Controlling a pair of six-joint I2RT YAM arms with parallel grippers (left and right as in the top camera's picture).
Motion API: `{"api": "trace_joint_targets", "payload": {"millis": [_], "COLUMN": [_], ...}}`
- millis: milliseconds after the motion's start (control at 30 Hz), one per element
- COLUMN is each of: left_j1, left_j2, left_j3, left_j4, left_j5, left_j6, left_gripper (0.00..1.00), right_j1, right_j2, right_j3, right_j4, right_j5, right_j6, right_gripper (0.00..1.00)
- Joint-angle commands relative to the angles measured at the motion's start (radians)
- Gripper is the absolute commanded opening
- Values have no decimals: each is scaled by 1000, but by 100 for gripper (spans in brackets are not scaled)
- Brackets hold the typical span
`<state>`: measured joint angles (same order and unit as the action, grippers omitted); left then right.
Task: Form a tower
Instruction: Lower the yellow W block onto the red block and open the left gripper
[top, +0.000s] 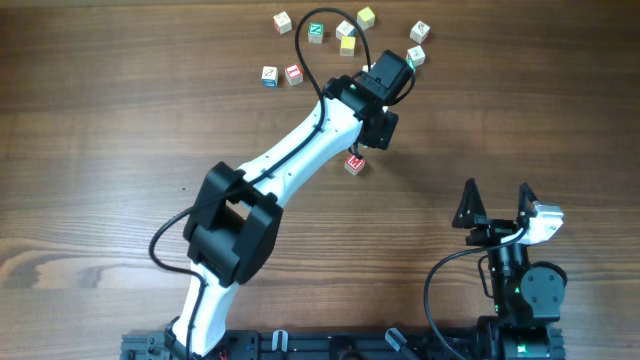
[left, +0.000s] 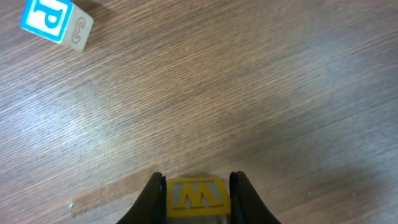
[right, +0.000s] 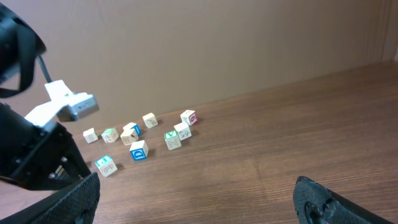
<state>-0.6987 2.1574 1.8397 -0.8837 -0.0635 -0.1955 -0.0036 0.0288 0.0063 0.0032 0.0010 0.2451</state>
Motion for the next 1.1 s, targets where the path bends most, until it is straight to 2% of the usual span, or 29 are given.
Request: {"api": "trace_joint_targets", "payload": {"millis": [0, 100, 167, 433, 533, 700, 1067], "left_j1": [3, 3, 3, 5, 5, 5, 5], "left_j2": [-20, -19, -18, -18, -18, -18, -18], "left_j3": [16, 6, -21, -134, -134, -134, -134], "left_j4": [-48, -155, -156, 28, 28, 14, 13], "left_j5": [-17, -16, -16, -17, -16, -16, -5], "left_j6": [9, 9, 9, 32, 32, 32, 32], "left_gripper": [4, 4, 4, 6, 20, 29, 42], "right_j1": [-5, -5, -5, -5, -5, -5, -5], "right_j2": [-6, -6, -6, -5, -5, -5, -5], "right_j3": [-1, -1, -1, -1, -1, -1, -1], "right_j4": [3, 3, 3, 3, 3, 3, 3], "right_j5": [6, 6, 6, 6, 6, 6, 6], "right_j6": [-7, -7, -7, -7, -7, -7, -7], "right_gripper": [100, 100, 100, 100, 100, 100, 100]}}
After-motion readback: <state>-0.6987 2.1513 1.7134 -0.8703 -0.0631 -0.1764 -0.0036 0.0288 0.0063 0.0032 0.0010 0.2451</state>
